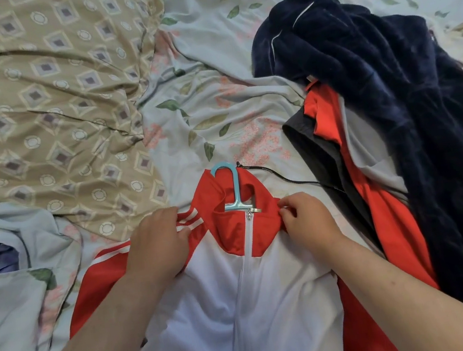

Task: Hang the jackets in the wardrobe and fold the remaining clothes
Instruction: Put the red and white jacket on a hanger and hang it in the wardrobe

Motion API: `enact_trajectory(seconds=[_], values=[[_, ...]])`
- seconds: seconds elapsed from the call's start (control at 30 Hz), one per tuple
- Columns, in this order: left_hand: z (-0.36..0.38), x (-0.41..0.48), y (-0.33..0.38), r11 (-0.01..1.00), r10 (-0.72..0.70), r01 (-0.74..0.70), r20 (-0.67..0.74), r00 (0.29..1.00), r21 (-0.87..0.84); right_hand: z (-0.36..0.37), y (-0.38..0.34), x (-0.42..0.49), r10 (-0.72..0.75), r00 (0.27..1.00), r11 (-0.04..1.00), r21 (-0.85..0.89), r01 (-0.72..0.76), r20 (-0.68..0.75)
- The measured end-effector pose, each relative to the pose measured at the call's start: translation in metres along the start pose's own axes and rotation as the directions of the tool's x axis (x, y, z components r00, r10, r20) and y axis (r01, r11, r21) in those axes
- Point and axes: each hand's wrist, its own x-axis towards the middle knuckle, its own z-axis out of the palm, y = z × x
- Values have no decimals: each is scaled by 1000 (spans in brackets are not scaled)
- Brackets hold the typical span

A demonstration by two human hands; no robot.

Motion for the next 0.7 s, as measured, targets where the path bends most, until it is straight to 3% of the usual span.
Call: enact_trajectory(seconds=[0.07, 0.33, 0.47, 0.7], values=[[5, 4, -9, 1000, -15, 13, 81, 997, 27, 3, 6, -2, -11, 999, 1000, -25, 12, 41], [14, -5, -15, 988, -5, -8, 86, 996, 152, 10, 11, -17, 85, 985, 996, 26, -90, 149], [-4, -22, -10, 999, 37, -42, 191, 981, 26, -2, 3, -39, 85, 981, 995, 38, -93, 176], [-92, -47, 31, 991, 127, -126, -25, 992, 41, -88, -52, -69, -130, 982, 990, 77, 120, 134]])
